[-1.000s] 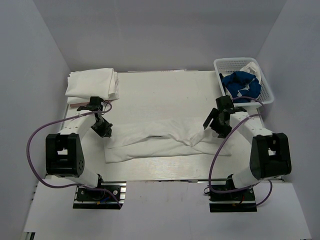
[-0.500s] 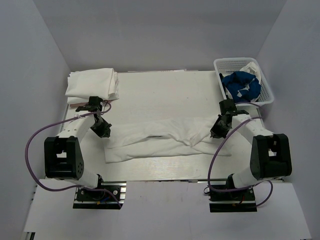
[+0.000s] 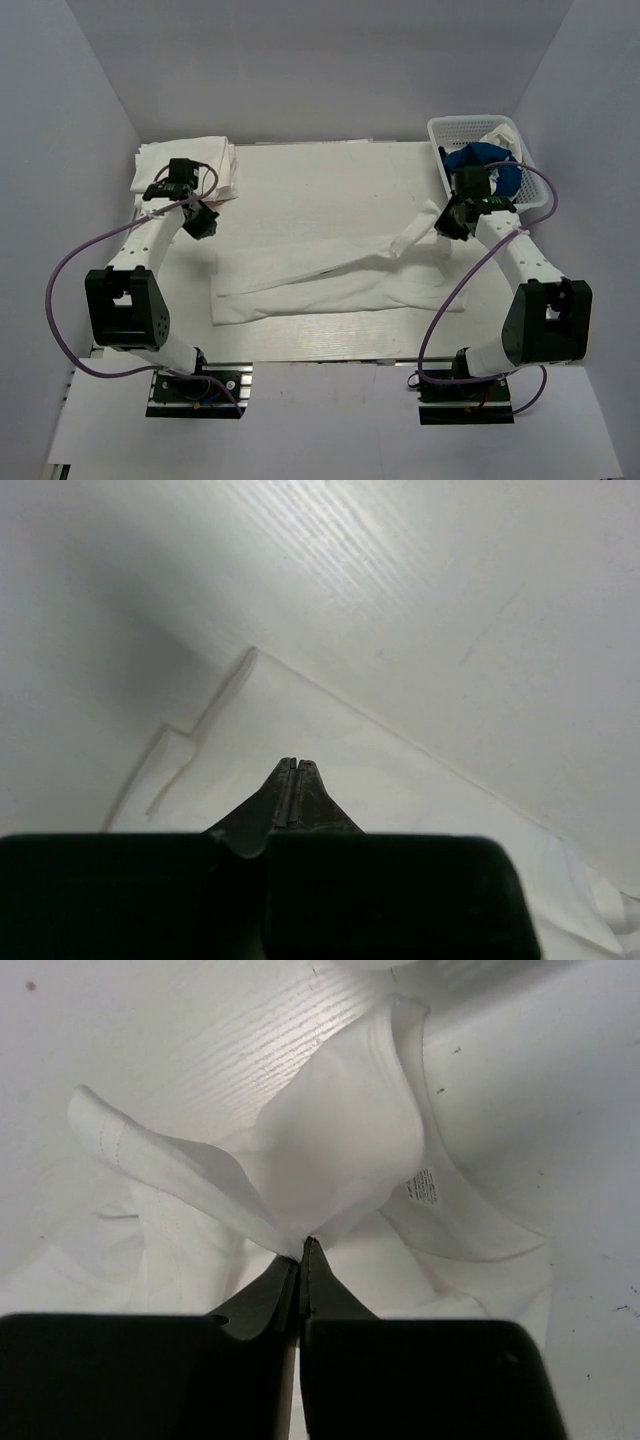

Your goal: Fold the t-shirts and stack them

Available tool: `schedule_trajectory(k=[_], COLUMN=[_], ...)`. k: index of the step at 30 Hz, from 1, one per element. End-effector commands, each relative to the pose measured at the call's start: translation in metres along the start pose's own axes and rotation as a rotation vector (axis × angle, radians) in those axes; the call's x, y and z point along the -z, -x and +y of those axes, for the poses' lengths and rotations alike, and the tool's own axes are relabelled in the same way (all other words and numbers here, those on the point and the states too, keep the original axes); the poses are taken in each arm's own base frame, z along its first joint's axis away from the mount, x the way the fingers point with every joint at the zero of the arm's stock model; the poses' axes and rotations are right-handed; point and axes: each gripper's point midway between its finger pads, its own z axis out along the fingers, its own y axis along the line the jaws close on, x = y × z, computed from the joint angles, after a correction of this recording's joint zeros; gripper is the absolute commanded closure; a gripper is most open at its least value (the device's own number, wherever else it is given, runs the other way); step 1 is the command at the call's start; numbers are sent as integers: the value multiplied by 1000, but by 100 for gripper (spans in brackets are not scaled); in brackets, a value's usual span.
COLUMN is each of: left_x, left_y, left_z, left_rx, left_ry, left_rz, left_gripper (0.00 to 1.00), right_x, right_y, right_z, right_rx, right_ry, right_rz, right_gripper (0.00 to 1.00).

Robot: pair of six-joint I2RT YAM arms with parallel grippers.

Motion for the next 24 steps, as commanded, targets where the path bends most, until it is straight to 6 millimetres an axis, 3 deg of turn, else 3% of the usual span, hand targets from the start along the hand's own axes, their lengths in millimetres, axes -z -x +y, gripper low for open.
schedule_trajectory(k=[1,3,6,7,9,12,13,14,15,16,20,21,24], left_x=[8,5,-1,-8,-14,-15,-16,-15,-13,-16,-15,-13,-15], left_y=[19,3,-27,-44,-64,-74,-77,-79,-76,-77,-70,-65,-62], left_z=[-11,-3,9,25,42,48,51,54,55,57,46,39,31], left_rx=[-24,-50,-65,-70,-74,-73,-74,-75,-77,-79,-86,-83,-89], left_ry=[-24,0,1,38,66,64,71,82,93,107,82,56,24], left_rz=[-45,6,107,145,189,209,216,227,219,220,216,207,203], left_gripper=[100,100,100,100,100,100,100,100,100,100,98,96,87], right_x=[13,11,3,-2,-2,-5,-6,-5,-3,-1,11,20,40], right_y=[24,12,-9,-21,-27,-54,-63,-70,-74,-72,-41,-25,-3], right_z=[10,15,6,-3,-13,-46,-62,-79,-84,-90,-66,-54,-9], right_rx=[22,22,31,38,64,71,60,56,58,46,71,78,165], right_ry=[42,81,71,50,24,-85,-158,-229,-248,-278,-155,-106,123], right_rz=[-69,-20,30,50,47,89,98,105,107,92,-27,-78,-149], right_gripper=[100,100,100,100,100,100,88,63,10,10,10,10,10])
